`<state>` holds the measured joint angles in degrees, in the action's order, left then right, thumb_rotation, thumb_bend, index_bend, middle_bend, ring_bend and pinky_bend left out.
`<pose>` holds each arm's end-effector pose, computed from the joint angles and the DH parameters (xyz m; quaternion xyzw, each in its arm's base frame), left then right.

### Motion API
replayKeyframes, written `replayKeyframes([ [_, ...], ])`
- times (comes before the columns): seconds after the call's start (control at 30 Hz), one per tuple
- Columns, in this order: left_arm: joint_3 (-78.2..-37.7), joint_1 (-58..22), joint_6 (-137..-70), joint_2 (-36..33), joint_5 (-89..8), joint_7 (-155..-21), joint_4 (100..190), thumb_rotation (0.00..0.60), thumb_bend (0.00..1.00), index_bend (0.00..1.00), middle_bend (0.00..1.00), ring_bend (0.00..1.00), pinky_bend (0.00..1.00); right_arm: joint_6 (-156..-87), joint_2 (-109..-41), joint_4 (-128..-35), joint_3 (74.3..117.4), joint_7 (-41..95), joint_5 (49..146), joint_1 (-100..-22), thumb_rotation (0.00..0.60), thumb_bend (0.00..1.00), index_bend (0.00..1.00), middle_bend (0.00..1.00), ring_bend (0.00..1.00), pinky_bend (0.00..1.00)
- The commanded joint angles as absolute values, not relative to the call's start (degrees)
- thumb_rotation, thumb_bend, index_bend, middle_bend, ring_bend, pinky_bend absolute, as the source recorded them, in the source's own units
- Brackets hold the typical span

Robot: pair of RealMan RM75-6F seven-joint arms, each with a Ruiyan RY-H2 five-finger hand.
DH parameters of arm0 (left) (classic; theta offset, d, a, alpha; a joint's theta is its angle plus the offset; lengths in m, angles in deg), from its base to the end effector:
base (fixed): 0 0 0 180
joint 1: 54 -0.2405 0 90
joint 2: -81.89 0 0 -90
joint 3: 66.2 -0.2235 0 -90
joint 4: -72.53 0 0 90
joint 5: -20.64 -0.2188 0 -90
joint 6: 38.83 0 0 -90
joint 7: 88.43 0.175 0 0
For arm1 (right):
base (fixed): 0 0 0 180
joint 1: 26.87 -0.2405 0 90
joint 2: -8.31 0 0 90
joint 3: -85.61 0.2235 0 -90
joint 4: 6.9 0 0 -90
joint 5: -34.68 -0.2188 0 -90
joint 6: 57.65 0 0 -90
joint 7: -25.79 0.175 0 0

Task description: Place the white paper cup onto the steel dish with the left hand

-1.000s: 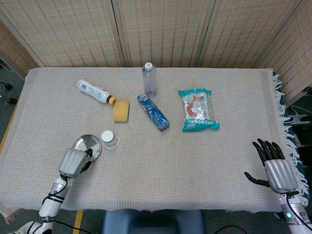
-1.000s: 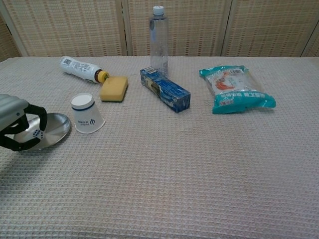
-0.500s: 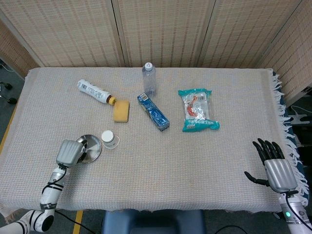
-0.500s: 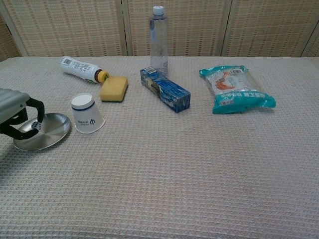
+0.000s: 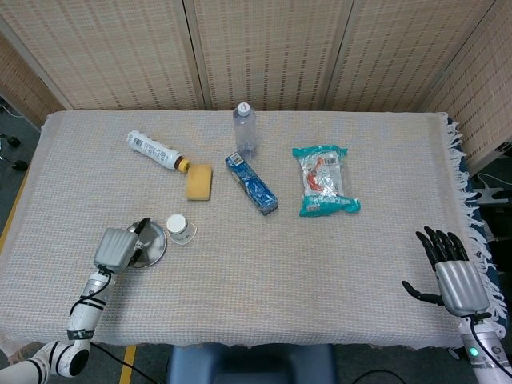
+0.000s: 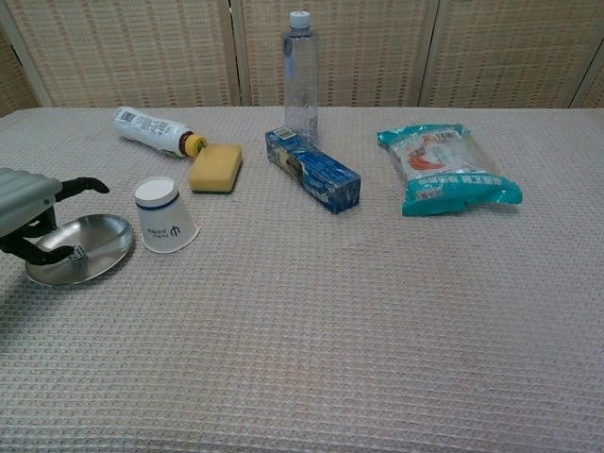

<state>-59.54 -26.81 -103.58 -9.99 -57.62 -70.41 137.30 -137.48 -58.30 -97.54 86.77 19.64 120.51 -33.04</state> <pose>-0.2454 0.3319 -0.0038 -0.7236 -0.2888 -0.2990 0.5510 -0.2910 -0.2093 0.1070 0.6398 -0.3861 0.3320 0.5756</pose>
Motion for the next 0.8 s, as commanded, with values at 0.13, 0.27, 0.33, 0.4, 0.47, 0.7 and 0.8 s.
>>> replayKeyframes([
  [0.13, -60.5, -29.7, -112.1, -5.1, -61.8, -70.7, 145.9, 0.6, 0.33, 0.01, 0.89, 0.85, 0.98, -137.2, -58.2, -97.6, 86.7, 20.0, 120.4, -33.0, 0.356, 0.15, 0.0, 0.0, 0.0, 0.0],
  [0.27, -60.5, -30.1, -113.6, -0.8, -63.7, -76.1, 152.3, 0.6, 0.33, 0.0, 0.34, 0.26, 0.58, -136.6, -58.2, -97.5, 86.6, 20.3, 120.5, -33.3, 0.355, 0.15, 0.0, 0.0, 0.0, 0.0],
  [0.33, -60.2, -29.4, -113.3, 0.2, -64.5, -74.8, 153.5, 0.6, 0.33, 0.0, 0.13, 0.08, 0.43, -136.5, -58.3, -97.5, 86.5, 20.2, 120.7, -33.4, 0.355, 0.15, 0.0, 0.0, 0.0, 0.0],
  [0.4, -60.1, -28.1, -111.8, 0.0, -64.6, -71.3, 154.0, 0.6, 0.33, 0.0, 0.05, 0.02, 0.35, -136.4, -58.4, -97.6, 86.4, 20.1, 120.9, -33.5, 0.355, 0.15, 0.0, 0.0, 0.0, 0.0],
  [0.47, -59.9, -26.8, -108.9, -0.2, -63.4, -70.3, 154.7, 0.6, 0.33, 0.0, 0.01, 0.0, 0.29, -136.5, -58.5, -97.6, 86.3, 20.0, 121.2, -33.5, 0.356, 0.15, 0.0, 0.0, 0.0, 0.0],
  [0.7, -57.2, -21.2, -103.1, -4.8, -60.7, -65.0, 153.1, 0.6, 0.32, 0.0, 0.0, 0.0, 0.17, -136.3, -58.7, -97.7, 86.0, 19.9, 121.7, -33.7, 0.355, 0.15, 0.0, 0.0, 0.0, 0.0],
  [0.8, -56.9, -19.5, -101.2, -6.5, -59.9, -64.3, 152.6, 0.6, 0.32, 0.0, 0.0, 0.0, 0.12, -137.0, -58.8, -97.6, 86.1, 20.0, 122.0, -33.5, 0.355, 0.15, 0.0, 0.0, 0.0, 0.0],
])
